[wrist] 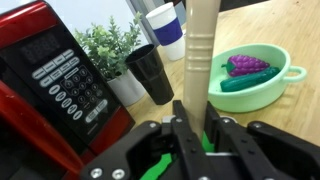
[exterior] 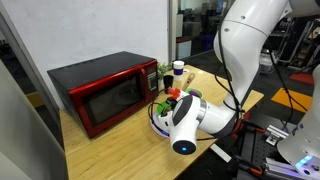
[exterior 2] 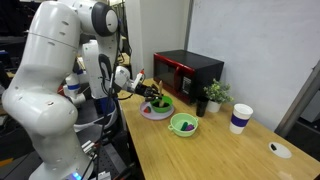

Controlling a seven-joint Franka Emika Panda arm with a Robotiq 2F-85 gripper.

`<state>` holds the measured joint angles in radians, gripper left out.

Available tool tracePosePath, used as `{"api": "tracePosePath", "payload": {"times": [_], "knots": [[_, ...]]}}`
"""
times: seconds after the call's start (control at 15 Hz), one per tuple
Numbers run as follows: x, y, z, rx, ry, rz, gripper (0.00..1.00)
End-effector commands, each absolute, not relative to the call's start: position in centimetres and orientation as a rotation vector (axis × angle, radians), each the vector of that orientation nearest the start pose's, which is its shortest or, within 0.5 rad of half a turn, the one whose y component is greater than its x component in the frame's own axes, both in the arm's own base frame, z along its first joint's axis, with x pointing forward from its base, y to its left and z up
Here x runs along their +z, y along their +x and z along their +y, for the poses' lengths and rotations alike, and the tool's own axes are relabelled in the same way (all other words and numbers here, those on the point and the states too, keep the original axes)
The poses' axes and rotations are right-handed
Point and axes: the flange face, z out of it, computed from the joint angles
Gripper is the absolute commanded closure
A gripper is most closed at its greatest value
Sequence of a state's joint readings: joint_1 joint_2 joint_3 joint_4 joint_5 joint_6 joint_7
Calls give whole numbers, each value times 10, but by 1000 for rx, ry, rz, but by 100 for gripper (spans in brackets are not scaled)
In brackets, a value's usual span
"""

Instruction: Use the ladle to stir the contents in the green bowl

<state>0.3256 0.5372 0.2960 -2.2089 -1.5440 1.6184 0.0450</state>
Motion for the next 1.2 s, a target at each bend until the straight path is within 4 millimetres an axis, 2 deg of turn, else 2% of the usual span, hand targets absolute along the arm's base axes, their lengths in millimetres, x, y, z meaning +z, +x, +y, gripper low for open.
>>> {"api": "tracePosePath", "payload": {"times": [0.0, 0.2, 0.47, 0.73, 1.13], "knots": [[134, 462, 178, -448, 1126, 1293, 94], [127, 467, 163, -479, 1089, 1264, 94], [124, 466, 162, -482, 1070, 1262, 94], [129, 464, 176, -454, 1098, 1291, 94], [144, 457, 217, -364, 1162, 1359, 94]]}}
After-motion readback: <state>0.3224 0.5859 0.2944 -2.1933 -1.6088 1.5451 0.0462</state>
